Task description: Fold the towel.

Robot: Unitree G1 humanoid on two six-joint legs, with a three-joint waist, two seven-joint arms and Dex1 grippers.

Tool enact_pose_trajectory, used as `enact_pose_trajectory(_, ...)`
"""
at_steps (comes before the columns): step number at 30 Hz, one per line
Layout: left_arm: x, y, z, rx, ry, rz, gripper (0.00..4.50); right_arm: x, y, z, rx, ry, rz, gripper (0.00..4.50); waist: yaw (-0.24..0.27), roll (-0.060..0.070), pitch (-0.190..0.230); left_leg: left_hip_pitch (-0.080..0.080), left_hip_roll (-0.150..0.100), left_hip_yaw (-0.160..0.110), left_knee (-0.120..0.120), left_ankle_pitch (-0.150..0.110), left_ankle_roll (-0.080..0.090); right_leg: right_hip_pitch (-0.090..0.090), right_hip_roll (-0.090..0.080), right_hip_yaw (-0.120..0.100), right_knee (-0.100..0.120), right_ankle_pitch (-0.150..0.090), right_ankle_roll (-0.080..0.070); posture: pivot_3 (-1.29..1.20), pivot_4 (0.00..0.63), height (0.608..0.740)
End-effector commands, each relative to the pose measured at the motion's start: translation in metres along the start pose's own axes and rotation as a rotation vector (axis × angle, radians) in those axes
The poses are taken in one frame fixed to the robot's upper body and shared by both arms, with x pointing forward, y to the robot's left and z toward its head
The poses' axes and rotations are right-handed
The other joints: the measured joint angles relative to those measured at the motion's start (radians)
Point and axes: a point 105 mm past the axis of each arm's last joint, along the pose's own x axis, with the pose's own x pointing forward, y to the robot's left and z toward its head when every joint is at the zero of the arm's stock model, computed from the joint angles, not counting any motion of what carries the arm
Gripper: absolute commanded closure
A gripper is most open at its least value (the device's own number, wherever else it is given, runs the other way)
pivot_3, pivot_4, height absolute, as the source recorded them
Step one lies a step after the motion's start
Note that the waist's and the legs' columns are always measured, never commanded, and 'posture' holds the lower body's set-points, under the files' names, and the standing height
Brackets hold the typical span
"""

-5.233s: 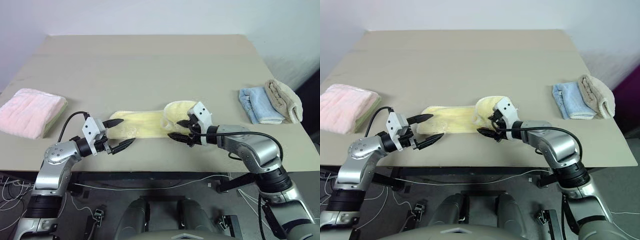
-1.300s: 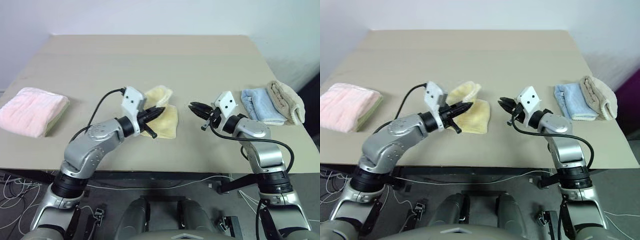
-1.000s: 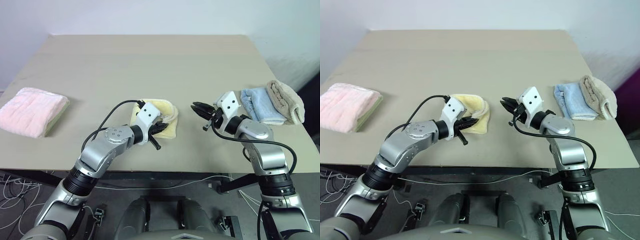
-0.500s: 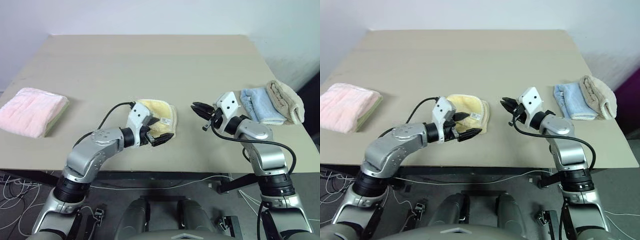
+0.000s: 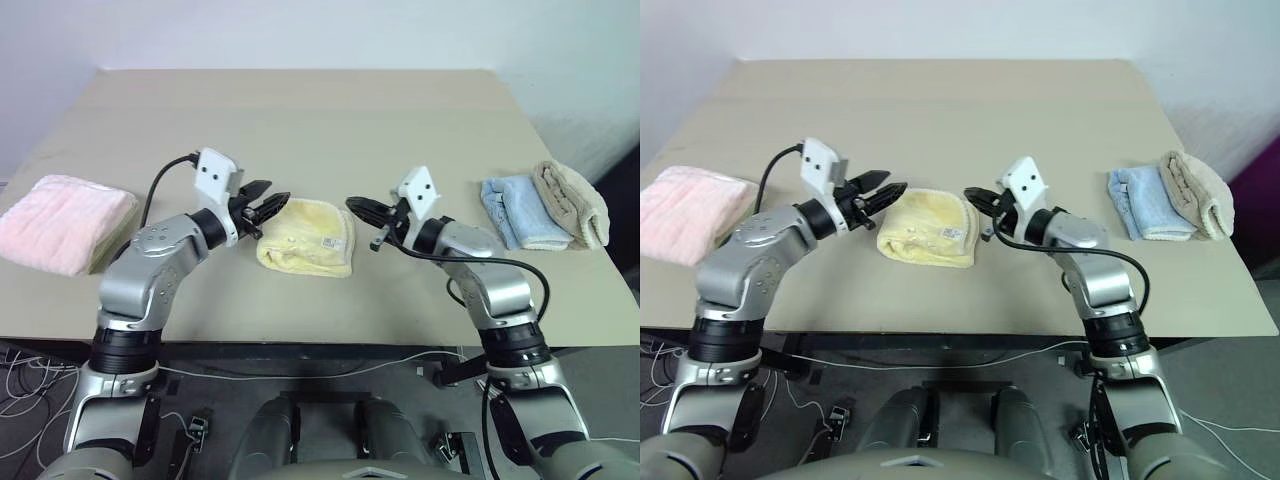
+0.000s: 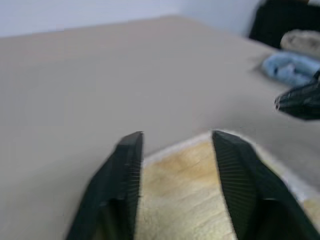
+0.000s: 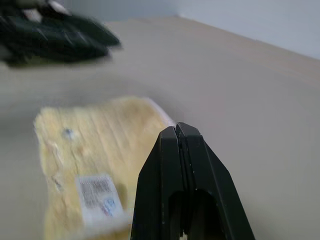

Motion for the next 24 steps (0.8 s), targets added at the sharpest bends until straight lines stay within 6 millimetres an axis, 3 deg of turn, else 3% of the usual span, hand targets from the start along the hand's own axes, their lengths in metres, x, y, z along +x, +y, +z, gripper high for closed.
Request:
enact_pose_trajectory(1, 0.01, -0.008, -0.005, 0.066, -0.001, -0.057, 3.83, 0.015, 0.003, -0.013, 0.004, 0.043, 0.011, 4.5, -0.004, 0.0, 0.0, 0.0, 0.0, 0.0, 0.0, 0.0, 0.0, 0.0, 0.0, 0.0, 0.0, 0.0, 0.0, 0.0, 0.15, 0.74)
enact_pose_trajectory(3, 0.013, -0.01, -0.022, 0.059, 0.045, -0.074, 4.48, 0.019, 0.005, -0.029, 0.016, 0.092, 0.007, 4.5, -0.004, 0.0, 0.0, 0.0, 0.0, 0.0, 0.0, 0.0, 0.0, 0.0, 0.0, 0.0, 0.0, 0.0, 0.0, 0.0, 0.15, 0.74)
enact_pose_trajectory(11, 0.003, -0.015, -0.09, 0.061, 0.211, -0.069, 4.48, 0.014, 0.018, -0.083, 0.113, 0.254, 0.024, 4.5, -0.007, 0.0, 0.0, -0.001, 0.0, 0.0, 0.0, 0.0, 0.0, -0.002, 0.0, 0.0, 0.001, 0.0, 0.0, 0.0, 0.15, 0.74)
enact_pose_trajectory(14, 0.001, -0.014, -0.1, 0.067, 0.217, -0.043, 4.48, 0.011, 0.02, -0.091, 0.102, 0.265, 0.017, 4.5, -0.007, 0.001, -0.002, 0.001, 0.0, 0.0, 0.0, 0.0, 0.0, 0.0, 0.0, 0.0, 0.001, 0.0, 0.0, 0.0, 0.15, 0.74)
enact_pose_trajectory(17, 0.003, -0.011, -0.088, 0.0, 0.123, -0.012, 4.48, 0.01, 0.018, -0.083, 0.076, 0.225, 0.004, 4.5, -0.007, 0.002, -0.003, 0.002, 0.0, 0.0, 0.0, 0.0, 0.0, 0.001, 0.0, 0.0, 0.001, 0.0, 0.0, 0.0, 0.15, 0.74)
enact_pose_trajectory(21, -0.007, 0.011, -0.024, -0.127, -0.18, 0.086, 4.48, -0.001, 0.002, -0.043, 0.045, 0.091, -0.044, 4.5, -0.006, 0.001, -0.002, 0.0, 0.0, 0.0, 0.001, 0.0, 0.0, -0.001, -0.001, 0.0, 0.001, 0.0, 0.0, 0.0, 0.15, 0.74)
enact_pose_trajectory(24, -0.027, 0.031, 0.001, -0.135, -0.272, 0.149, 4.48, -0.018, -0.008, -0.029, 0.08, 0.073, -0.05, 4.5, -0.006, 0.001, -0.001, -0.002, 0.0, 0.0, 0.001, 0.0, 0.0, -0.003, -0.002, 0.0, 0.003, 0.0, 0.0, 0.0, 0.15, 0.74)
